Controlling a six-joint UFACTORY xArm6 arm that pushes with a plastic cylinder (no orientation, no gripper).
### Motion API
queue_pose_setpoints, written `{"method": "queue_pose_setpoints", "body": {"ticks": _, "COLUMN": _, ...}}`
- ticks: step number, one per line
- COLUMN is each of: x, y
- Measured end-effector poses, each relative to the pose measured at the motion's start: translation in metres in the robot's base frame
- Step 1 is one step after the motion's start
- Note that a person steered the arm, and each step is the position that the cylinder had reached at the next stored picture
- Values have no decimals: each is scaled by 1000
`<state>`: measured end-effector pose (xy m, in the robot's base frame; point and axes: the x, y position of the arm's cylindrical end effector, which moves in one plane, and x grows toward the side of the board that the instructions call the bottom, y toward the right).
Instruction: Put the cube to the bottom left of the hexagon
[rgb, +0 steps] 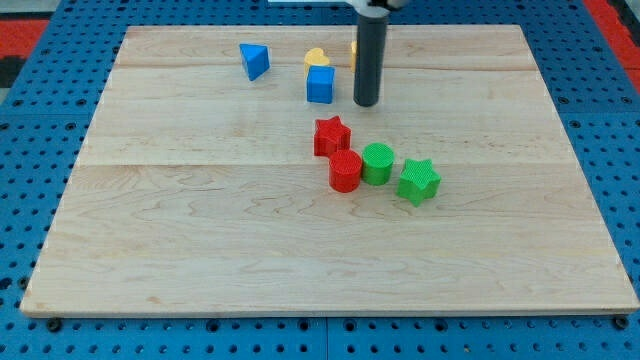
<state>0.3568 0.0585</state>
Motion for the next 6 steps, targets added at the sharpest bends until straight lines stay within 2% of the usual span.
{"method": "queue_pose_setpoints", "body": {"ticks": 1, "x": 13, "y": -72}}
{"method": "queue_pose_setpoints", "body": {"ticks": 2, "x": -21, "y": -89}}
{"method": "queue_pose_setpoints", "body": {"ticks": 3, "x": -55, "y": -63}}
{"method": "queue_pose_setpoints", "body": {"ticks": 4, "x": -57, "y": -129}}
{"method": "queue_pose_setpoints", "body": {"ticks": 5, "x": -34, "y": -215}}
{"method": "queue_pose_setpoints", "body": {"ticks": 6, "x": -75, "y": -256}}
